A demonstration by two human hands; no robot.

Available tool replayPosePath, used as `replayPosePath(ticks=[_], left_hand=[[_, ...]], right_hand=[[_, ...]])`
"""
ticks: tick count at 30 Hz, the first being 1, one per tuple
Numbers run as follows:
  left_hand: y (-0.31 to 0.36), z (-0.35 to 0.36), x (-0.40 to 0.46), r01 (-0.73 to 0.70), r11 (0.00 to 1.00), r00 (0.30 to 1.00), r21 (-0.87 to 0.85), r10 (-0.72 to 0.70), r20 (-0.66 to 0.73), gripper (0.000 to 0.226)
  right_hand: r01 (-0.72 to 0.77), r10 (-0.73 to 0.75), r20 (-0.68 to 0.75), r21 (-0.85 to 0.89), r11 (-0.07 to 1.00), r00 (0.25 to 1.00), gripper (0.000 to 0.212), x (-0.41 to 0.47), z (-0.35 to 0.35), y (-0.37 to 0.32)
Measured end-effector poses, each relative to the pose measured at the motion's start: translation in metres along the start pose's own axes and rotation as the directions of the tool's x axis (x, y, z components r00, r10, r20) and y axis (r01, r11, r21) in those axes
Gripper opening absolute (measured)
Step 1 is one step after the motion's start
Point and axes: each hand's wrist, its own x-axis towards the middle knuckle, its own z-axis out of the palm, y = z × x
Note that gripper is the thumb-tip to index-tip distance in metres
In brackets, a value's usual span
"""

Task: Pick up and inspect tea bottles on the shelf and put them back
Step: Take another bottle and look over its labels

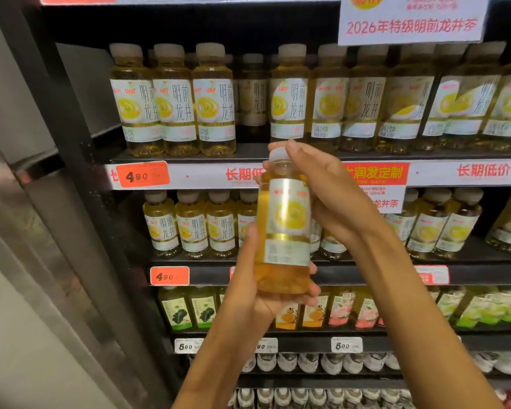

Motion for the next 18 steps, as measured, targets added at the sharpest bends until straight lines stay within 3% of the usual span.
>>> replayPosePath(ticks=[2, 5, 10, 15, 18], left_hand=[[0.002, 0.007, -0.001, 0.079, 0.978, 0.991, -0.193, -0.056, 0.121, 0.071], [-0.003, 0.014, 0.001, 0.112, 0.961, 0.969, -0.254, -0.050, 0.241, 0.071], [-0.011, 0.011, 0.004, 0.044, 0.998, 0.995, -0.049, -0.039, 0.096, 0.062], [-0.017, 0.023, 0.000, 0.058, 0.993, 0.992, -0.102, -0.046, 0.118, 0.065], [-0.020, 0.033, -0.003, 0.031, 0.977, 0.986, -0.211, 0.004, 0.167, 0.068]], right_hand=[[-0.053, 0.040, 0.059, 0.230, 0.972, 0.997, 0.032, -0.002, -0.004, 0.004], [-0.112, 0.068, 0.121, 0.410, 0.905, 0.990, 0.033, -0.001, -0.008, 0.007], [-0.011, -0.017, 0.121, 0.228, 0.974, 0.993, 0.018, -0.006, -0.023, -0.004], [-0.058, 0.041, 0.167, 0.095, 0.994, 0.985, 0.019, -0.009, -0.032, -0.005], [-0.155, 0.125, 0.182, 0.159, 0.975, 0.975, 0.026, -0.009, -0.035, 0.001]])
